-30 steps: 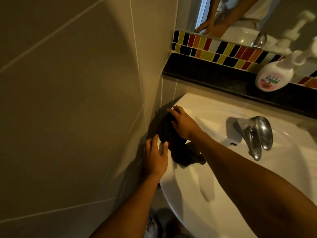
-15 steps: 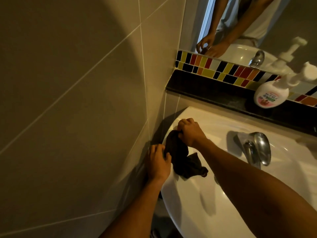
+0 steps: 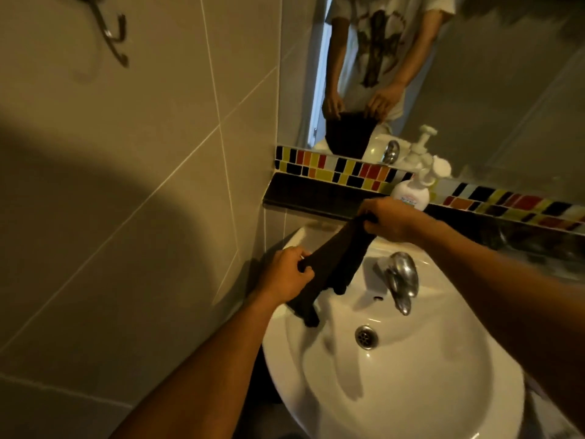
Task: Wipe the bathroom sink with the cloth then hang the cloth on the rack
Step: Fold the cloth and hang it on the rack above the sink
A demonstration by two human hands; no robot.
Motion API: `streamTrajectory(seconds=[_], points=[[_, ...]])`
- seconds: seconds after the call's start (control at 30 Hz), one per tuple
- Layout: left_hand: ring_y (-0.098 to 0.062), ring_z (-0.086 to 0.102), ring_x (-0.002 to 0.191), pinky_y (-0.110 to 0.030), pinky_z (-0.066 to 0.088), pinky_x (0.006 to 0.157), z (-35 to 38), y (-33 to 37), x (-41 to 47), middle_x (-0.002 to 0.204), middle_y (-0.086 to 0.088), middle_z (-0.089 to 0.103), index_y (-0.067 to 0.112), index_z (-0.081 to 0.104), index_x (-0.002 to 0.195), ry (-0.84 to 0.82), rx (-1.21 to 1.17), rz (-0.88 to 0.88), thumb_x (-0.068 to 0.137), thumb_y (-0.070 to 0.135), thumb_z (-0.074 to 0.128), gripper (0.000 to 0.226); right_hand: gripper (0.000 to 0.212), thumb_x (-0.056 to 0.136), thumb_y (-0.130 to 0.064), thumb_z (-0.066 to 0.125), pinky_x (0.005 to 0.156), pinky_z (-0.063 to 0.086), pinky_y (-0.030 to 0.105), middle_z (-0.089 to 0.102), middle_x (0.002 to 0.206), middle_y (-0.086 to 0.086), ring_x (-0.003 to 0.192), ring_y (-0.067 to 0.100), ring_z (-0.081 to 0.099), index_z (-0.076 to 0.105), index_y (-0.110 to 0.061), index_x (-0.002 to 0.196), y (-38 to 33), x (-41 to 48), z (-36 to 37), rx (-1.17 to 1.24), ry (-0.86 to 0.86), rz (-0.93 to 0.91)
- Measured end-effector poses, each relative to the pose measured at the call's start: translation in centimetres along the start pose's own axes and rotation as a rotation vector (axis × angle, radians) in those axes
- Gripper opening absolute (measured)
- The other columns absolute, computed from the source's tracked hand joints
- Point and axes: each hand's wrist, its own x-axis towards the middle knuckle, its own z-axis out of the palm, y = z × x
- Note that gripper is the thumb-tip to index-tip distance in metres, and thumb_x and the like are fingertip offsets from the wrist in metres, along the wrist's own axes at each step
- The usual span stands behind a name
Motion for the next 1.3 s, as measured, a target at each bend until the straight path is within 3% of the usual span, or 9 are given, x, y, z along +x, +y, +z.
streamTrajectory(seconds=[0.1,0.3,0.43,0.63,0.8,0.93,1.03,1.13,1.3], points=[[-0.022,0.063,0.094,-0.04,0.056,0.083,-1.7,0.7,0.0,0.108,-0.006,0.065,0.016,0.064,0.11,-0.011,0.119,0.062,0.084,0.019,0.064,0.026,0.022,0.089,-0.017,0.057,0.083,0.052,0.036,0.064,0.108,0.008,0.094,0.024,0.061,0.064,-0.014,0.11,1.2,-2.3,-3.7,-0.023,0.052,0.005],[-0.018,0.064,0.081,-0.043,0.057,0.079,-6.0,3.3,-0.5,0.086,-0.001,0.066,0.022,0.063,0.094,0.07,0.116,0.059,0.088,0.021,0.063,0.007,0.02,0.091,-0.017,0.057,0.076,0.043,0.032,0.063,0.1,0.005,0.088,0.022,0.056,0.066,-0.015,0.109,3.6,-6.7,-8.4,-0.014,0.18,0.012],[-0.018,0.064,0.085,-0.038,0.055,0.082,-8.6,6.4,-1.1,0.089,-0.003,0.065,0.018,0.062,0.097,0.144,0.078,0.121,0.09,0.018,0.061,0.007,0.017,0.091,-0.017,0.059,0.073,0.041,0.03,0.065,0.098,0.007,0.087,0.023,0.059,0.066,-0.015,0.106,4.8,-8.4,-9.1,0.037,0.218,0.023],[-0.014,0.059,0.079,-0.025,0.042,0.071,-11.2,9.6,-2.9,0.077,0.005,0.06,0.02,0.062,0.089,0.227,0.021,0.14,0.09,0.017,0.061,0.003,0.019,0.09,-0.022,0.061,0.076,0.045,0.034,0.062,0.097,0.005,0.089,0.023,0.056,0.065,-0.019,0.108,5.2,-11.2,-8.6,0.165,0.245,0.044],[-0.014,0.058,0.073,-0.023,0.045,0.063,-10.8,11.0,-6.1,0.081,-0.002,0.062,0.013,0.062,0.089,0.172,-0.106,-0.036,0.09,0.019,0.061,0.006,0.014,0.086,-0.023,0.067,0.071,0.042,0.028,0.062,0.093,0.003,0.087,0.02,0.058,0.066,-0.017,0.099,6.0,-14.4,-6.8,0.345,0.226,0.124],[-0.016,0.061,0.068,-0.024,0.052,0.055,-8.0,11.1,-8.9,0.088,-0.011,0.065,0.009,0.063,0.096,0.031,-0.305,-0.344,0.089,0.019,0.063,0.012,0.009,0.086,-0.02,0.066,0.06,0.048,0.024,0.062,0.091,0.005,0.081,0.018,0.061,0.062,-0.013,0.09,6.3,-17.2,-3.3,0.757,0.117,0.364],[-0.014,0.062,0.059,-0.023,0.057,0.049,-4.6,11.9,-10.8,0.078,-0.009,0.065,0.006,0.062,0.1,-0.022,-0.46,-0.504,0.088,0.017,0.064,0.016,0.022,0.087,-0.02,0.066,0.07,0.051,0.031,0.062,0.102,0.011,0.093,0.023,0.06,0.061,-0.005,0.102,6.0,-19.1,-0.4,0.945,0.068,0.496],[-0.013,0.059,0.06,-0.025,0.057,0.05,-1.1,13.8,-12.7,0.076,-0.006,0.062,0.008,0.059,0.095,-0.099,-0.542,-0.569,0.09,0.016,0.062,0.01,0.023,0.086,-0.021,0.067,0.077,0.051,0.034,0.062,0.094,0.008,0.092,0.023,0.058,0.059,-0.005,0.099,5.1,-20.6,1.8,1.051,0.021,0.57],[-0.015,0.058,0.057,-0.029,0.056,0.059,4.0,16.8,-15.0,0.071,-0.009,0.059,0.006,0.056,0.081,-0.162,-0.523,-0.597,0.093,0.02,0.056,0.018,0.03,0.084,-0.023,0.07,0.072,0.053,0.032,0.068,0.099,0.014,0.085,0.022,0.064,0.065,0.0,0.103,4.1,-22.5,4.1,1.234,-0.028,0.581]])
